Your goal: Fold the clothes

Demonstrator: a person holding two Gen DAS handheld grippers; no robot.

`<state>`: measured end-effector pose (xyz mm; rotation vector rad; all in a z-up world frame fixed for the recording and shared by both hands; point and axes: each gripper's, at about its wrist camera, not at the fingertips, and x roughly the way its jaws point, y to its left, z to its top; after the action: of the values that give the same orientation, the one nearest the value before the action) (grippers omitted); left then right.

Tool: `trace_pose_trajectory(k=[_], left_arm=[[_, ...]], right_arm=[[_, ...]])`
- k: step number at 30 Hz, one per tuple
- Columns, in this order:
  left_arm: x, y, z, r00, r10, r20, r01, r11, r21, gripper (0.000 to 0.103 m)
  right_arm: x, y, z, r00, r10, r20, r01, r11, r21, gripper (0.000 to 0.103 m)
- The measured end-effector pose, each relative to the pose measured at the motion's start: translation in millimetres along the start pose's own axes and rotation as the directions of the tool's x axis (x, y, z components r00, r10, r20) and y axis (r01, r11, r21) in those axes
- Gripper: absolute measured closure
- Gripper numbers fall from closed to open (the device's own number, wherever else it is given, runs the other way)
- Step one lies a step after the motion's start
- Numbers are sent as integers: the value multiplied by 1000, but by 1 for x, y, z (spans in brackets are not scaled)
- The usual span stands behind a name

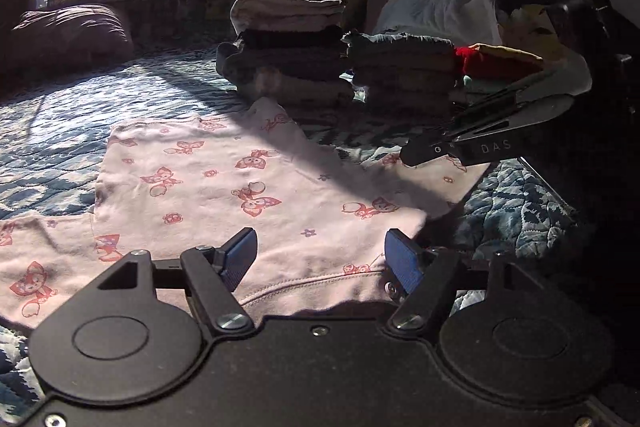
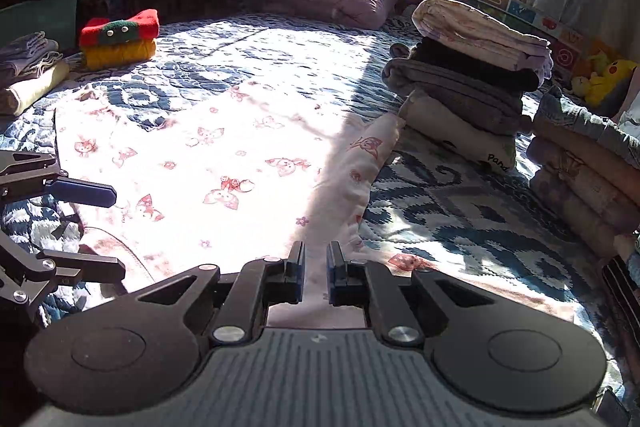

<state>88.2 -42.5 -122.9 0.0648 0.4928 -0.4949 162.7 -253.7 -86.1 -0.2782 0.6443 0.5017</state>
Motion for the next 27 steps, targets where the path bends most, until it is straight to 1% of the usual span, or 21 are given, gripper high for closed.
trace_pose_trajectory(k=[1, 4, 5, 6, 7, 9, 11, 12, 13, 15, 16, 17, 19, 21, 22, 25, 27], left_arm=[[0, -7, -1, 1000, -17, -3, 18, 999, 31, 32], [4, -30, -13, 999, -36, -28, 40, 987, 157, 32], [7, -37, -15, 999, -30, -35, 36, 980, 194, 33], [10, -38, -16, 999, -31, -45, 39, 980, 194, 38], [13, -38, -16, 998, -31, -55, 41, 980, 195, 44], [19, -40, -17, 997, -32, -75, 46, 980, 195, 49], [26, -41, -18, 995, -34, -96, 52, 980, 192, 56], [29, -37, -18, 993, -43, -109, 61, 985, 164, 63], [33, -33, -18, 991, -49, -122, 64, 990, 126, 68], [33, -24, -18, 990, -60, -129, 67, 996, 55, 71], [34, -22, -18, 990, -56, -132, 63, 997, 45, 77], [35, -20, -17, 989, -54, -136, 60, 998, 36, 80], [37, -19, -15, 987, -60, -147, 64, 998, 26, 90], [37, -21, -14, 986, -60, -153, 68, 996, 52, 94], [36, -21, -11, 986, -64, -156, 74, 995, 60, 98], [30, -16, -1, 986, -75, -149, 83, 995, 47, 99], [27, -11, 8, 984, -98, -152, 100, 995, 11, 99]], right_arm=[[1, -2, -2, 1000, 14, -9, -14, 999, 31, 88], [2, -5, -11, 998, 54, -17, -51, 990, 132, 88], [0, -6, -15, 998, 63, -11, -61, 985, 162, 88], [-1, -5, -18, 998, 66, 0, -65, 982, 178, 88], [-3, -5, -20, 998, 70, 9, -70, 979, 192, 87], [-6, -4, -26, 996, 83, 26, -87, 972, 216, 85], [-8, -5, -30, 995, 88, 39, -95, 964, 249, 80], [-8, -7, -32, 995, 93, 47, -102, 957, 272, 79], [-8, -9, -33, 993, 100, 58, -113, 948, 299, 79], [-8, -12, -36, 991, 107, 74, -126, 933, 337, 79], [-7, -13, -38, 991, 109, 81, -130, 927, 352, 79], [-6, -14, -39, 990, 110, 88, -135, 921, 366, 79], [-5, -17, -42, 988, 112, 102, -144, 907, 395, 79], [-4, -19, -45, 987, 114, 115, -153, 893, 424, 79], [-3, -20, -46, 986, 115, 122, -158, 885, 438, 79], [-1, -24, -50, 983, 117, 143, -172, 861, 479, 77], [0, -26, -53, 981, 117, 157, -182, 843, 506, 76]])
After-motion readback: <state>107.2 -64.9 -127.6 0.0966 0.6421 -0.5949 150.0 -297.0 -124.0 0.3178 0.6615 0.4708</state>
